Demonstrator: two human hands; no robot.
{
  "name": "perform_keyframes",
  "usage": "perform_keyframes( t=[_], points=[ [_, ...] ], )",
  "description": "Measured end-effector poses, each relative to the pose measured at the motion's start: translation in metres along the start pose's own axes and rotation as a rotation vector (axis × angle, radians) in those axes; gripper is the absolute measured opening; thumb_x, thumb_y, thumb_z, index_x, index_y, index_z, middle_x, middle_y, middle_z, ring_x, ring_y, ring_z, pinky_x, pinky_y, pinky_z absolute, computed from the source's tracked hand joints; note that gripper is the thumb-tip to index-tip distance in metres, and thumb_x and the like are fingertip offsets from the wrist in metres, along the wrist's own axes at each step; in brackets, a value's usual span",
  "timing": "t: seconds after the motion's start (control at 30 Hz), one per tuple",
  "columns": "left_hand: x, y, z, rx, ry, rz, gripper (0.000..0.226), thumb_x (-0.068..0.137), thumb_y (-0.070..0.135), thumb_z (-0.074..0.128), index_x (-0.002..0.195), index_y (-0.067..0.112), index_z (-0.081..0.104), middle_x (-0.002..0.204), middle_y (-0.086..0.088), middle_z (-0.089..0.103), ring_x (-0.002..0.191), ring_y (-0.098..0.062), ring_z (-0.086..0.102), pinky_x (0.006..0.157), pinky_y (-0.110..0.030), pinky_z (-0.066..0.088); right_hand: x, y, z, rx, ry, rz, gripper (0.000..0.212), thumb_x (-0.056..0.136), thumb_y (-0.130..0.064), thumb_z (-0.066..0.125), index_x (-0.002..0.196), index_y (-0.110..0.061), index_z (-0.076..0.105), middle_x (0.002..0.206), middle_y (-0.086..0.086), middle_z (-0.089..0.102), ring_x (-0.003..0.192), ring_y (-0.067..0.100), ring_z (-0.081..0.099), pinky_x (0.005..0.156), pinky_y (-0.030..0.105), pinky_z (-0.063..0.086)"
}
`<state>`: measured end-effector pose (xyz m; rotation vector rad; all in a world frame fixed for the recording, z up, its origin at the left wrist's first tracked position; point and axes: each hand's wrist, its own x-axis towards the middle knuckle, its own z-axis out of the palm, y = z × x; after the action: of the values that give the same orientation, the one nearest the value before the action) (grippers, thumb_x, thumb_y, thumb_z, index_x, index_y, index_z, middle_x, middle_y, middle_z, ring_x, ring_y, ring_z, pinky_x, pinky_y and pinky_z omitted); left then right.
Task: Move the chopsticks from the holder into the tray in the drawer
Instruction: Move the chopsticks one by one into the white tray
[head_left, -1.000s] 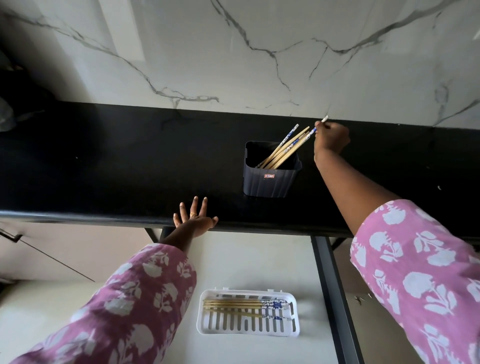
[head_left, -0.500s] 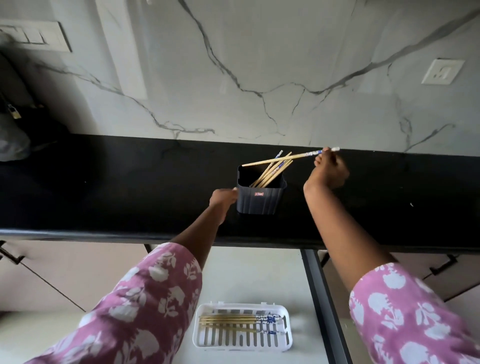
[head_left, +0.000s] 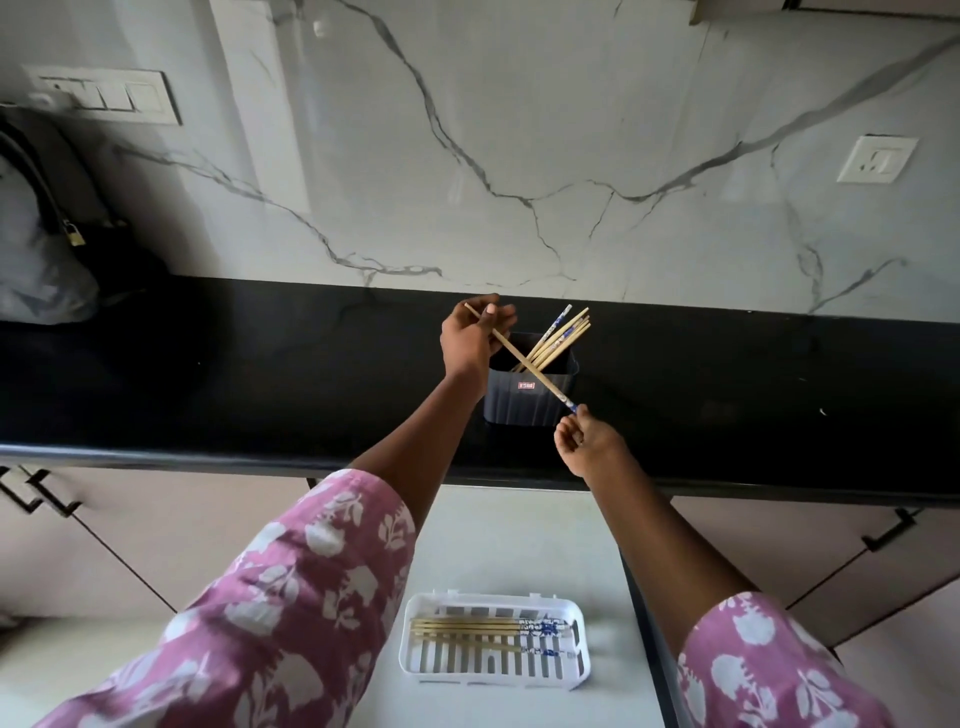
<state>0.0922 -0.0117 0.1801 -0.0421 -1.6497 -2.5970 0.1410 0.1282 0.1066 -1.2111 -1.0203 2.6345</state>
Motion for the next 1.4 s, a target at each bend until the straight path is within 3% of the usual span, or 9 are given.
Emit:
perform_keyframes(
  t=[0.07, 0.17, 0.27, 0.37, 0.5, 0.63, 0.77, 1.07, 1.4],
  points=[
    [-0.004, 0.002, -0.003, 0.077, -0.006, 0.026, 0.019, 0.096, 0.004, 0.046, 0.088, 0.016, 0.058, 0.084, -0.006, 0.067, 0.08, -0.014, 0.067, 0.081, -0.032, 0.053, -0.001, 0.003, 0.001, -0.452, 0.043, -0.13, 0.031, 0.092, -0.02, 0.061, 0.067, -0.003, 0.056, 0.062, 0.006, 0.05, 0.053, 0.014, 0.046, 0.053, 0.024, 0.043],
    [-0.011, 0.0, -0.01, 0.155, -0.019, 0.04, 0.018, 0.095, 0.0, 0.046, 0.09, 0.011, 0.058, 0.081, -0.007, 0.066, 0.077, -0.013, 0.067, 0.074, -0.028, 0.054, -0.005, 0.01, -0.003, -1.127, 0.105, -0.705, 0.034, 0.086, -0.026, 0.067, 0.077, 0.006, 0.068, 0.069, 0.018, 0.064, 0.062, 0.023, 0.057, 0.058, 0.022, 0.038],
    [-0.017, -0.007, -0.018, 0.201, -0.046, 0.029, 0.015, 0.095, -0.001, 0.046, 0.095, 0.007, 0.058, 0.08, -0.007, 0.066, 0.07, -0.009, 0.066, 0.063, -0.02, 0.053, -0.019, 0.015, 0.001, -1.322, -0.122, -1.08, 0.024, 0.085, -0.021, 0.068, 0.084, 0.002, 0.074, 0.073, 0.018, 0.072, 0.068, 0.025, 0.066, 0.055, 0.02, 0.037],
    [-0.021, -0.016, -0.024, 0.209, -0.045, -0.006, 0.018, 0.095, 0.0, 0.046, 0.088, 0.011, 0.059, 0.079, -0.007, 0.067, 0.067, -0.008, 0.066, 0.061, -0.018, 0.054, -0.022, 0.022, 0.006, -1.424, -0.257, -1.179, 0.018, 0.084, -0.017, 0.068, 0.09, -0.002, 0.075, 0.089, 0.017, 0.076, 0.084, 0.027, 0.07, 0.064, 0.026, 0.043],
    [-0.02, -0.03, -0.038, 0.231, -0.043, -0.072, 0.019, 0.095, 0.003, 0.048, 0.086, 0.014, 0.061, 0.08, -0.007, 0.069, 0.066, -0.007, 0.069, 0.061, -0.02, 0.056, -0.014, 0.036, 0.0, -1.5, -0.281, -1.141, 0.015, 0.084, -0.015, 0.068, 0.089, -0.003, 0.075, 0.086, 0.016, 0.076, 0.08, 0.027, 0.07, 0.059, 0.014, 0.029],
    [-0.014, -0.051, -0.064, 0.299, 0.039, -0.121, 0.017, 0.092, 0.025, 0.057, 0.1, 0.01, 0.062, 0.089, -0.011, 0.071, 0.074, -0.011, 0.071, 0.061, -0.018, 0.053, -0.002, 0.054, -0.015, -1.527, -0.298, -0.96, 0.013, 0.082, -0.014, 0.069, 0.09, -0.007, 0.076, 0.08, 0.016, 0.075, 0.075, 0.028, 0.069, 0.061, 0.018, 0.036],
    [-0.002, -0.071, -0.103, 0.472, 0.142, -0.247, 0.044, 0.097, 0.04, 0.044, 0.113, 0.004, 0.062, 0.113, -0.018, 0.066, 0.104, -0.027, 0.063, 0.098, -0.032, 0.044, 0.011, 0.078, -0.043, -1.559, -0.333, -0.823, 0.015, 0.08, -0.012, 0.071, 0.091, -0.005, 0.076, 0.084, 0.017, 0.075, 0.07, 0.019, 0.063, 0.059, 0.017, 0.033],
    [0.016, -0.123, -0.154, 1.481, -0.084, -0.678, 0.066, 0.097, 0.054, 0.023, 0.151, 0.019, 0.011, 0.159, -0.01, 0.002, 0.145, -0.036, -0.003, 0.115, -0.051, 0.002, 0.024, 0.136, -0.109, -1.764, -0.469, -0.554, 0.018, 0.086, -0.015, 0.065, 0.099, -0.008, 0.073, 0.1, 0.009, 0.075, 0.096, 0.023, 0.068, 0.083, 0.025, 0.049],
    [0.028, -0.151, -0.128, 1.519, 0.121, -0.758, 0.114, 0.074, 0.074, 0.051, 0.149, 0.014, -0.009, 0.152, -0.023, -0.023, 0.139, -0.046, -0.021, 0.112, -0.057, -0.004, 0.028, 0.186, -0.153, -2.317, -0.625, -0.52, 0.027, 0.082, 0.011, 0.042, 0.095, 0.003, 0.064, 0.105, 0.022, 0.066, 0.105, 0.036, 0.062, 0.08, 0.039, 0.052]
  ],
)
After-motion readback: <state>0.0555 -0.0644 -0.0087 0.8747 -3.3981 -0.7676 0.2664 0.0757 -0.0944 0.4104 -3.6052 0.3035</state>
